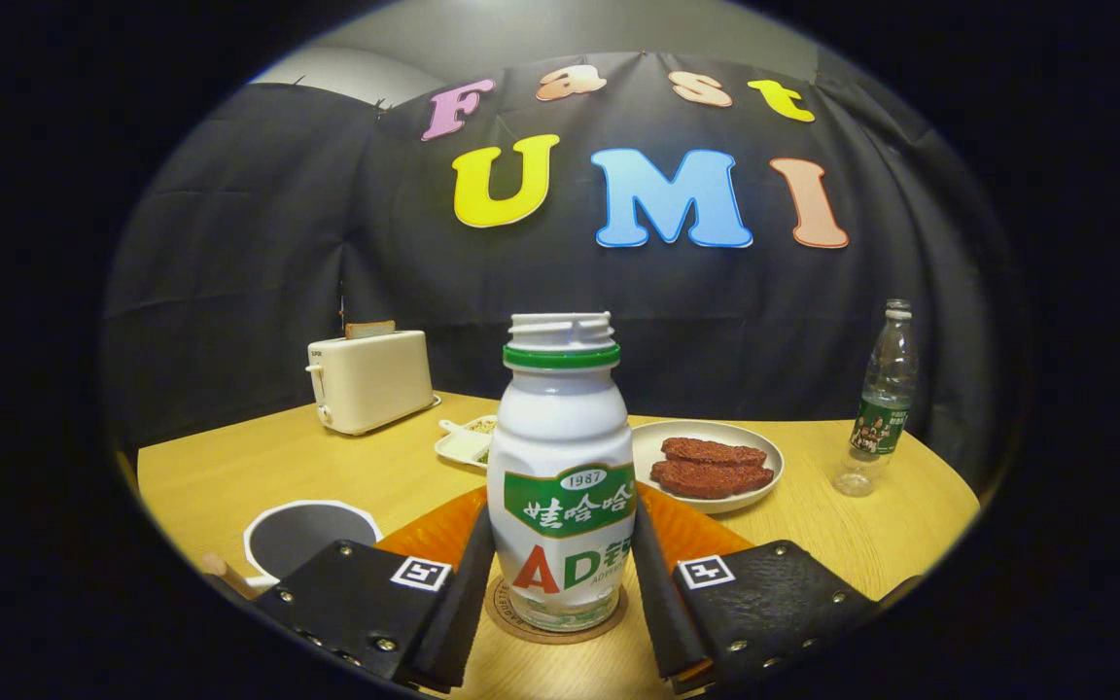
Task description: Take the bottle from table, then pour the juice into the cup, finally place the bottle on the coaster
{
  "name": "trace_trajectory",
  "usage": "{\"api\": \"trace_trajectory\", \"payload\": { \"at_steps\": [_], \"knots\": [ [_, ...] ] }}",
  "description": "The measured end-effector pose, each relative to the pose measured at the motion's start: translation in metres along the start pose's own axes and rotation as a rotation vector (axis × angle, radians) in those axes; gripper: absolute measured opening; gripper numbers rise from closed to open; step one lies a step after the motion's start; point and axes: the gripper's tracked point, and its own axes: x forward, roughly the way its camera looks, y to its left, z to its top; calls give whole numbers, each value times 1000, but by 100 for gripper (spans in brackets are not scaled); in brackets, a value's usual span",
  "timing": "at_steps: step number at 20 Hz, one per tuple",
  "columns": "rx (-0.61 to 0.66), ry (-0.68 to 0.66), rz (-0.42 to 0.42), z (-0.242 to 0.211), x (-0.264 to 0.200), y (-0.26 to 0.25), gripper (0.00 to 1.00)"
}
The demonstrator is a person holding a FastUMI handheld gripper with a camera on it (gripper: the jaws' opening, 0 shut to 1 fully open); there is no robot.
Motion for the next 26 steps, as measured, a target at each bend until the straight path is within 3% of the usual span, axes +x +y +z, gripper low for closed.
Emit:
{"api": "trace_trajectory", "payload": {
  "at_steps": [15,18,22,26],
  "knots": [
    [13,-31,8,1,0,1,71],
    [16,2,7,-8,2,1,75],
    [28,-79,12,10,-6,2,88],
    [-30,-140,-22,35,-20,-4,88]
  ]
}}
